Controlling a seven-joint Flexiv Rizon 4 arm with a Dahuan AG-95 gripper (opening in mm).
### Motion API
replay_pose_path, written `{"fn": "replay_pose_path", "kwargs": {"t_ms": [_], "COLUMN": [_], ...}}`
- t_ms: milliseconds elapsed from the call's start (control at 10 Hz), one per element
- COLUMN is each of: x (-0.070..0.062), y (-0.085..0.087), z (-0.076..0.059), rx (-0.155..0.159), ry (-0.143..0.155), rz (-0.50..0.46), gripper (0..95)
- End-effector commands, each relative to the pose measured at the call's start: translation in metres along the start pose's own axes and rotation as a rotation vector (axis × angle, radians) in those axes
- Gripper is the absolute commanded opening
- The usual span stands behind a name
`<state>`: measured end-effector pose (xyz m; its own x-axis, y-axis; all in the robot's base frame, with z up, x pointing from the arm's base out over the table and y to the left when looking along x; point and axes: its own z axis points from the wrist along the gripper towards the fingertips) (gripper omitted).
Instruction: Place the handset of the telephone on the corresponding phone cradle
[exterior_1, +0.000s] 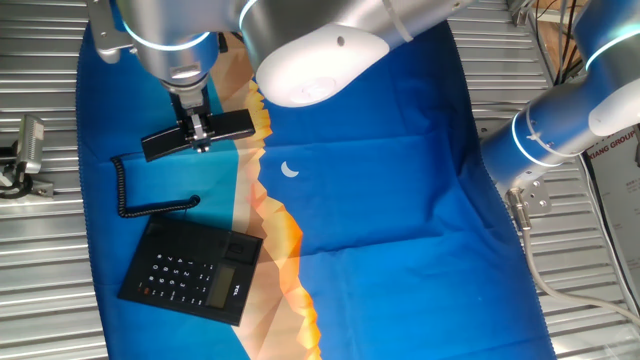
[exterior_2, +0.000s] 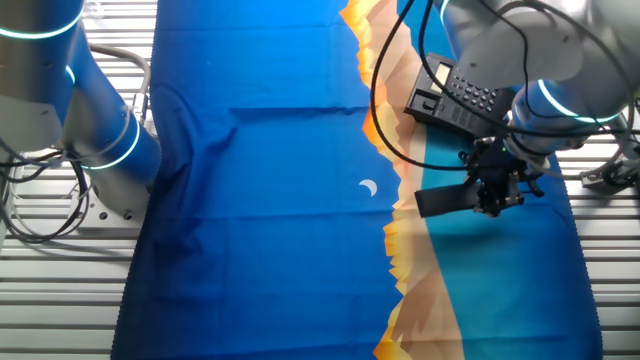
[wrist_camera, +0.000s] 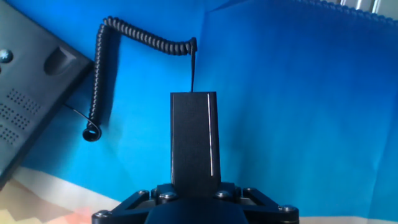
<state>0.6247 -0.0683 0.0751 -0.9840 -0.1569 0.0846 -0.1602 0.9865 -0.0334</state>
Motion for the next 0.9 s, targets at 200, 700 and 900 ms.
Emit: {"fn": "replay_pose_path", "kwargs": {"t_ms": [200,700,900], "x": [-0.002,-0.002,-0.003], "y": [0.005,0.010,0.013], "z": [0.001,0.001,0.000], "rx": [0.002,0.003,0.004], "ry": [-0.003,-0.003,-0.005], "rz": [0.045,0.122,0.139], "gripper": [0.0,0.0,0.0]}}
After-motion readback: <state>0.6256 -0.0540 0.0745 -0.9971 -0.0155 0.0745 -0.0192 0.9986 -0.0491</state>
